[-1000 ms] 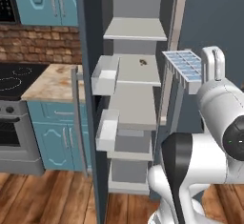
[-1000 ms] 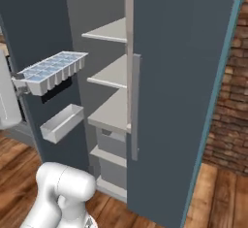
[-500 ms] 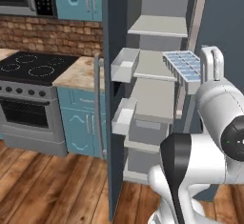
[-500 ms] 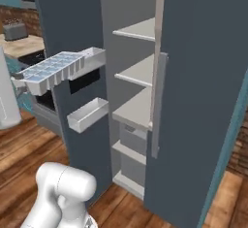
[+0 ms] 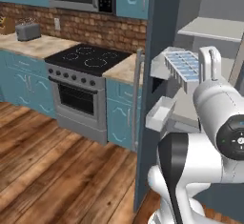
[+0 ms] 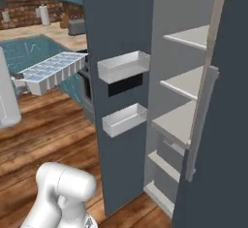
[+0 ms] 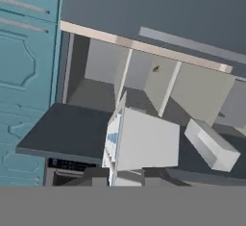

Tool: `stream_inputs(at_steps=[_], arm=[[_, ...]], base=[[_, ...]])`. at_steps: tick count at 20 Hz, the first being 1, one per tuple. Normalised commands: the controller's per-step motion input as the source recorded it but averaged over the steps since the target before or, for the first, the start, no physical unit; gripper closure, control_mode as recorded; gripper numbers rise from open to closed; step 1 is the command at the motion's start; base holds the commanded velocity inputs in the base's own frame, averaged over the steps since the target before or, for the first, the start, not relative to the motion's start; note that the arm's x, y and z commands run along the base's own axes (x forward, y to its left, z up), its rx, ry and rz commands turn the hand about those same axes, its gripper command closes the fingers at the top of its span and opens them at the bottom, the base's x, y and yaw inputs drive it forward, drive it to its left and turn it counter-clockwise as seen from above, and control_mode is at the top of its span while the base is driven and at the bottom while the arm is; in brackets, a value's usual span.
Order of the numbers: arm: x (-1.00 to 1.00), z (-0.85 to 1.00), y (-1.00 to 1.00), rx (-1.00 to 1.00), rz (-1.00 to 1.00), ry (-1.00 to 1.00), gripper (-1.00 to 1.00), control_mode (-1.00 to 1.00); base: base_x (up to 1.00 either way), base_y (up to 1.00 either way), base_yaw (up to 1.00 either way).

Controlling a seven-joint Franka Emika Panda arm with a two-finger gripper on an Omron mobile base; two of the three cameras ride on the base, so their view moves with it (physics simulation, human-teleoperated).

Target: Open the freezer door, pick up the ice cube tray from the freezer, and place it on the dining counter.

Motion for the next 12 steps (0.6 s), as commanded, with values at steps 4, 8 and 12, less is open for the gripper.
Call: stream_inputs(at_steps=[4, 8, 12], arm=[[0.00, 0.00, 0.00, 0.00, 0.00, 0.00, 1.00, 1.00], [0.00, 0.00, 0.00, 0.00, 0.00, 0.00, 1.00, 1.00], [0.00, 0.00, 0.00, 0.00, 0.00, 0.00, 1.00, 1.00]], base=[[-0.34, 0.14, 0.79], [-0.21, 0.15, 0.84], [-0.13, 0.18, 0.83]])
